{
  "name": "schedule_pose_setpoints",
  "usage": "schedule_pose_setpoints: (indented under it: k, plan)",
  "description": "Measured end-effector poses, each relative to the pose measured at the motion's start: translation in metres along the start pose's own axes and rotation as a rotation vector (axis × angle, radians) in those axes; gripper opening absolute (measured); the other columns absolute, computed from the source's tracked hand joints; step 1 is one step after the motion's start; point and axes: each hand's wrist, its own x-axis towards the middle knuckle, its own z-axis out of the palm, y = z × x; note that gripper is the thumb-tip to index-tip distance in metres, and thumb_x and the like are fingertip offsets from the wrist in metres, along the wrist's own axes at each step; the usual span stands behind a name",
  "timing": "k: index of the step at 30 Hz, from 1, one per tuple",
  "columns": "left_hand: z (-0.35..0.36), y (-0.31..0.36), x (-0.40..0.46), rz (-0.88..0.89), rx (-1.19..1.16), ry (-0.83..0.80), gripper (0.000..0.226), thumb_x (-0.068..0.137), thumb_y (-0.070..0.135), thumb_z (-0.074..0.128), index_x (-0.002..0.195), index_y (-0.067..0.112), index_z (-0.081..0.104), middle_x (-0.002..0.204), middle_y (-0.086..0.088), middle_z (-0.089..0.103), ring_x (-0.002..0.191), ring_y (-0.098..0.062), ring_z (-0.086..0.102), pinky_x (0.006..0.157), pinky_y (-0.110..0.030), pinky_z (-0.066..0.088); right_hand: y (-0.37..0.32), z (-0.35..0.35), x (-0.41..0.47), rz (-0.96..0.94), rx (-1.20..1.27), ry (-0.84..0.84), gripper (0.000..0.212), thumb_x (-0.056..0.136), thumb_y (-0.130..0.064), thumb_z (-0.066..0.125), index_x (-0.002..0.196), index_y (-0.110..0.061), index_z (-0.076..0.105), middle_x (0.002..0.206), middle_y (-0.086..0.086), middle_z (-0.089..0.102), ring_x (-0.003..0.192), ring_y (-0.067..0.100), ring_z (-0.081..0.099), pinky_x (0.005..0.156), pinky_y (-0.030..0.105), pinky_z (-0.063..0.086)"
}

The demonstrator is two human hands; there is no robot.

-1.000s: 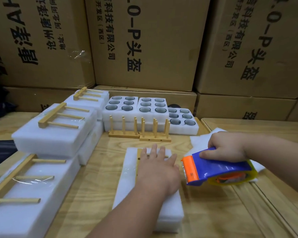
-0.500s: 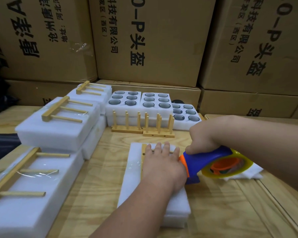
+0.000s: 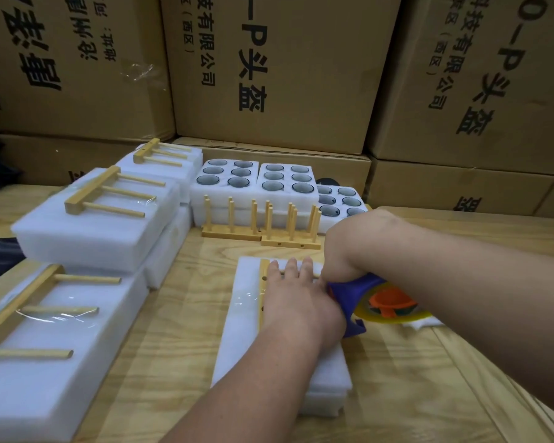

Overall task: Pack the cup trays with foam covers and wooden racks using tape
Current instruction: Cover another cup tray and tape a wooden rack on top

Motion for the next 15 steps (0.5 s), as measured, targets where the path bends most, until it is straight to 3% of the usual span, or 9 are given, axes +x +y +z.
schedule_pose_setpoints:
  k: [10, 15]
  plan:
    - [0.003, 0.002, 0.001, -0.014, 0.014, -0.006, 0.066, 0.099, 0.042, 0.022, 0.162, 0.025, 0.009, 0.169, -0.007, 0.002, 0.155, -0.032, -0.003, 0.120, -0.060, -0.003, -0.016, 0.023, -0.004, 0.014, 0.081, 0.125, 0.031, 0.091, -0.047, 0.043, 0.075, -0.021, 0.048, 0.076, -0.003, 0.050, 0.063, 0.018, 0.045, 0.057, 0.033, 0.037]
    - [0.002, 0.000, 0.002, -0.028, -0.018, 0.011, 0.061, 0.099, 0.041, 0.020, 0.159, 0.028, 0.021, 0.170, -0.007, 0.002, 0.155, -0.032, 0.000, 0.120, -0.059, -0.002, 0.000, 0.028, -0.001, 0.024, 0.154, 0.097, 0.039, 0.091, -0.058, 0.046, 0.078, -0.021, 0.050, 0.076, -0.005, 0.050, 0.066, 0.017, 0.048, 0.059, 0.033, 0.037]
